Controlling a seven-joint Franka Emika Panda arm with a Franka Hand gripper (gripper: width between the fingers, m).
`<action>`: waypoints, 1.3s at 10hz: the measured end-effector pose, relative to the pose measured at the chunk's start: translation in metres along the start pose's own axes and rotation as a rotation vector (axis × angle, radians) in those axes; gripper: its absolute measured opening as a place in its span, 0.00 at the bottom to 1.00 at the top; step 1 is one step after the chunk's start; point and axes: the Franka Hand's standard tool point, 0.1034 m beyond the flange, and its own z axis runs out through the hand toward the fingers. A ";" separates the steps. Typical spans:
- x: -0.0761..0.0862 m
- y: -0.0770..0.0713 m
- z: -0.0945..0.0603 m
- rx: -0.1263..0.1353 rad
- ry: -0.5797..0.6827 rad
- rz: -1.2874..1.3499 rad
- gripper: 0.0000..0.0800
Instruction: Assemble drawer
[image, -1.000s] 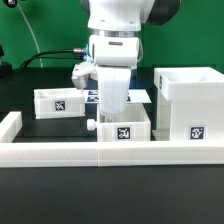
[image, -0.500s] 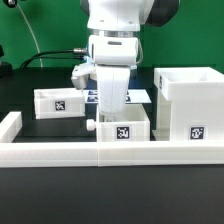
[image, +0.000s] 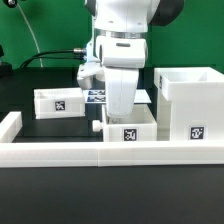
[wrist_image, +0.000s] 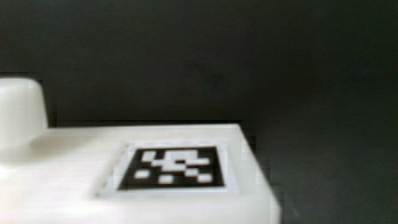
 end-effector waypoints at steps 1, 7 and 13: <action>0.003 0.000 0.001 0.001 0.002 -0.004 0.05; 0.012 0.004 0.003 0.000 0.006 -0.005 0.05; 0.020 0.010 0.004 0.028 0.002 0.017 0.05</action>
Offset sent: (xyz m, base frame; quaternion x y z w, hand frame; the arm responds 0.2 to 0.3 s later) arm 0.0000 0.0000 0.0000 0.0000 0.0000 0.0000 1.0000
